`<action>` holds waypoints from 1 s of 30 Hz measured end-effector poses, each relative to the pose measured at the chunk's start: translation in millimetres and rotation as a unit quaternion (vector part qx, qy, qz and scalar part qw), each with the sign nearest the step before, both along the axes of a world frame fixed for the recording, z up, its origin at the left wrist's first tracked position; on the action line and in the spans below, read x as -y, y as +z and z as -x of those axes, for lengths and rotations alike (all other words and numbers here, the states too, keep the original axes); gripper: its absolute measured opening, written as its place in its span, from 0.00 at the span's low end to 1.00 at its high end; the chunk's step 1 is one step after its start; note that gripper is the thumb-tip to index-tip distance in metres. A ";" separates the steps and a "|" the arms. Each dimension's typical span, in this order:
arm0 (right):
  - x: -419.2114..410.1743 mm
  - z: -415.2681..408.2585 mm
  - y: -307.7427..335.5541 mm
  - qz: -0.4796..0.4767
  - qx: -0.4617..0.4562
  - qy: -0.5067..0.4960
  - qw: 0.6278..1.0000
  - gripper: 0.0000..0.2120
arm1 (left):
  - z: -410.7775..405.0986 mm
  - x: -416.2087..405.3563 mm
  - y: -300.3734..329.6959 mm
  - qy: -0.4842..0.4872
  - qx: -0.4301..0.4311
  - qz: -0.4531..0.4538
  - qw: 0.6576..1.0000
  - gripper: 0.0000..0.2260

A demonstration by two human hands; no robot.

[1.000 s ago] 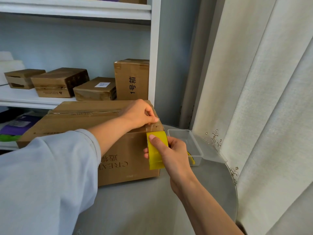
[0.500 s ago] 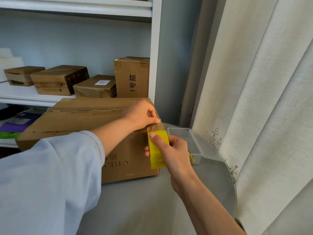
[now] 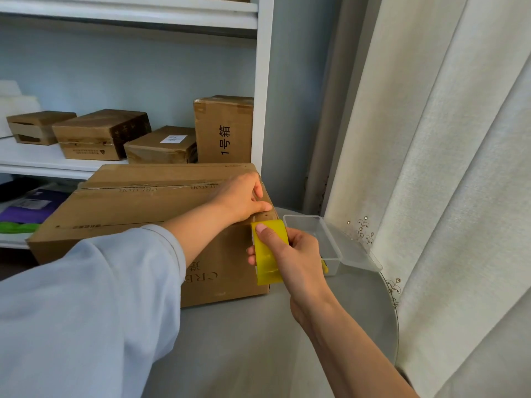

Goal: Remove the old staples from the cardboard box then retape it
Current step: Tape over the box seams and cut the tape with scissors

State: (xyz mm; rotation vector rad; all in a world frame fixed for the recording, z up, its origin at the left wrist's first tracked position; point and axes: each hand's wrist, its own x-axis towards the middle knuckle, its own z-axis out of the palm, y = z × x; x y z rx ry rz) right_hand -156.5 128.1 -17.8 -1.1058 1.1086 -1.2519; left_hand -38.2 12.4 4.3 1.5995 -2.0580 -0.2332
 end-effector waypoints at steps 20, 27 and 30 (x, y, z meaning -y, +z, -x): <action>-7.7 1.1 0.6 0.004 -0.004 -0.003 1.000 0.11 | -2.4 -11.4 -6.7 0.092 0.055 -0.060 0.992 0.20; -7.5 -0.1 -1.0 0.001 -0.006 -0.009 1.000 0.09 | -1.1 -6.9 -9.3 0.084 0.010 -0.095 0.992 0.21; -7.0 -1.2 -1.5 0.001 -0.001 -0.008 1.000 0.09 | 1.2 -5.1 -8.4 0.079 0.035 -0.113 0.990 0.29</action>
